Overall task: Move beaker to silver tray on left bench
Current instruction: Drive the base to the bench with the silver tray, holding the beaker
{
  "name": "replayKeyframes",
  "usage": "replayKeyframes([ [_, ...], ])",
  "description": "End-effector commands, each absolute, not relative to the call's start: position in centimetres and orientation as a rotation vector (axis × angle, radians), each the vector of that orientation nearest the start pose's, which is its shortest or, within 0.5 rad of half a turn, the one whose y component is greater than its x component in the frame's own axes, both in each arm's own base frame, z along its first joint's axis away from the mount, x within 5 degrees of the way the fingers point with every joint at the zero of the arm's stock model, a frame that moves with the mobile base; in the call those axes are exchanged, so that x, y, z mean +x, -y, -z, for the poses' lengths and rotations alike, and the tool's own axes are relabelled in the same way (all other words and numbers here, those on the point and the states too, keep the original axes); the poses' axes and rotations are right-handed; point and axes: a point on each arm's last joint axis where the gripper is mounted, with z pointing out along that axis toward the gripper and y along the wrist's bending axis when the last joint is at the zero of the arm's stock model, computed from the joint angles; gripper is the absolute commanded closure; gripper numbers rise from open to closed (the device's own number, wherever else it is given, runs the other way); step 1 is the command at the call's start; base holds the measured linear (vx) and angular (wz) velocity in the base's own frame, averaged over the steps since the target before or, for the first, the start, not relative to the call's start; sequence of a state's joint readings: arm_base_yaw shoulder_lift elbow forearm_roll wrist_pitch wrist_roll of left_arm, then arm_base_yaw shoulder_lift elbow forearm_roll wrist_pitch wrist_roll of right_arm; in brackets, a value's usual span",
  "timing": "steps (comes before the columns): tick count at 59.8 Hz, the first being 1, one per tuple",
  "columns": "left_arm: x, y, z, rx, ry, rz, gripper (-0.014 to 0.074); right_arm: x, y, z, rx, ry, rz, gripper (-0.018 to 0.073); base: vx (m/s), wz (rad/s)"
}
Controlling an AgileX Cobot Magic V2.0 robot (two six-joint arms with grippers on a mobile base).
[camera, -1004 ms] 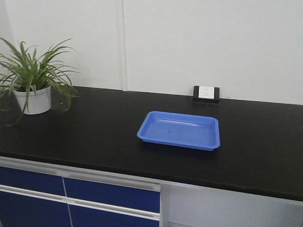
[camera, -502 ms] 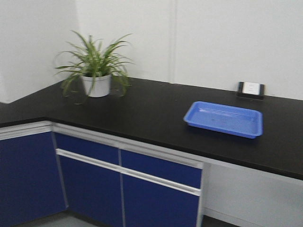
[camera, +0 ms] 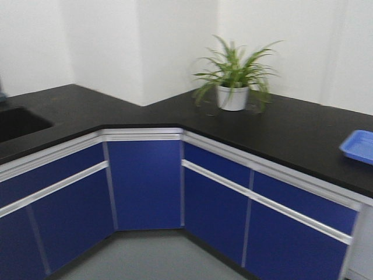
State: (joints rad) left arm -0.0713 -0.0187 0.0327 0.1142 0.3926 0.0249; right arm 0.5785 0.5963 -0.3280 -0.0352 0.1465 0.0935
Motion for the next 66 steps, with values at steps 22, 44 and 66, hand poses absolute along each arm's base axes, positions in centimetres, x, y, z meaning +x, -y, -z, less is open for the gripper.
replayKeyframes([
  [22, 5.39, 0.09, -16.90, 0.163, -1.812, -0.071, 0.0595, 10.75, -6.95, -27.88, -0.473, -1.739, -0.441, 0.0573, -0.18, 0.62],
  [44, 5.39, 0.09, -16.90, 0.163, -1.812, -0.071, 0.0595, 10.75, -6.95, -27.88, -0.473, -1.739, -0.441, 0.0573, -0.10, 0.51],
  [66, 5.39, 0.09, -16.90, 0.163, -1.812, -0.071, 0.0595, 10.75, -6.95, -27.88, -0.473, -1.739, -0.441, 0.0573, 0.02, 0.49],
])
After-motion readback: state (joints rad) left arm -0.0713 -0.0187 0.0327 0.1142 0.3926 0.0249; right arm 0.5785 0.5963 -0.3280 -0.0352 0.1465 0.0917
